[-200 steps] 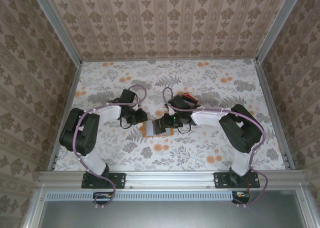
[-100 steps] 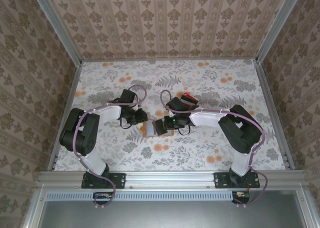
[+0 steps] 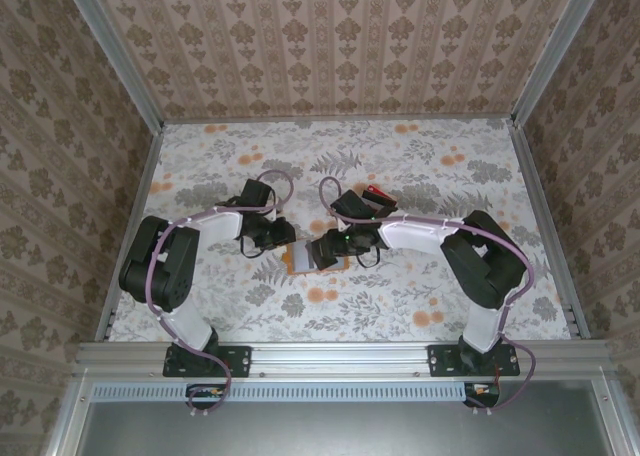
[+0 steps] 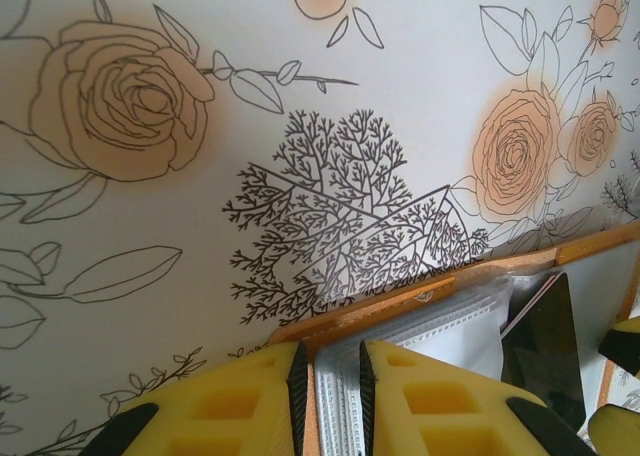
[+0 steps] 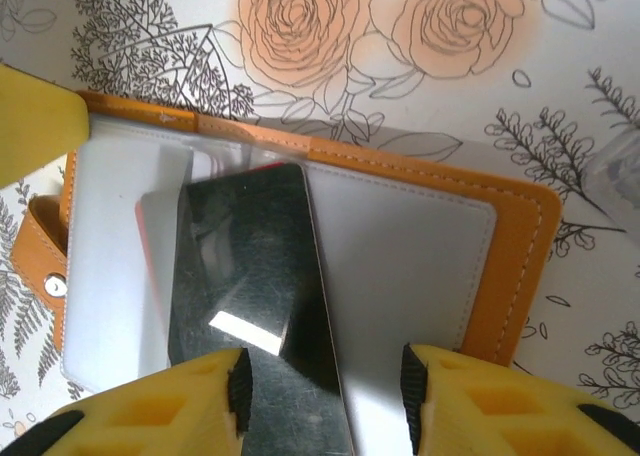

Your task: Put the credit cards into the card holder

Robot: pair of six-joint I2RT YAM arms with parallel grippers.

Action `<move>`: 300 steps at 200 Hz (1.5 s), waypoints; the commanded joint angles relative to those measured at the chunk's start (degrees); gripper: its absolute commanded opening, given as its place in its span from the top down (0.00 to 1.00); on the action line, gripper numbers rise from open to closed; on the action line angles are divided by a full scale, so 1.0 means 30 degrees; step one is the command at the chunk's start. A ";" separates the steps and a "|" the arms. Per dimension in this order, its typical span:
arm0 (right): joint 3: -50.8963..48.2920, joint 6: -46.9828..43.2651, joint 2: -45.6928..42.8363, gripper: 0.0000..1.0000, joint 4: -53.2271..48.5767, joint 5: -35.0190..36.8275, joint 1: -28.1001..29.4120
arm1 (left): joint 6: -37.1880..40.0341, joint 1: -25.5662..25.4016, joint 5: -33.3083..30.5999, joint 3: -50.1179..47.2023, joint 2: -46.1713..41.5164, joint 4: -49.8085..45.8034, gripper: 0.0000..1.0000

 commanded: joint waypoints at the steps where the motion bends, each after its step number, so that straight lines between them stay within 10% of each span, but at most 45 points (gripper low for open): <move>1: 0.1019 -0.0873 0.0533 0.50 -0.2164 0.1831 0.0742 | -0.0221 -0.0415 -0.0570 -0.1029 0.0807 -0.1527 0.77; 107: 0.2647 -0.1716 0.2486 0.42 -0.5133 0.3640 0.2126 | -0.0338 -0.0474 -0.0409 -0.1116 0.1054 -0.1252 0.78; 203: 0.1879 -0.1807 0.1610 0.81 -0.5508 0.4889 0.1602 | -0.0223 -0.0419 -0.0329 -0.0911 0.1225 -0.1349 0.78; 300: 0.1324 -0.1536 -0.1030 0.63 -0.4349 0.3877 0.1505 | -0.0199 -0.0426 -0.0350 -0.0739 0.1142 -0.1495 0.78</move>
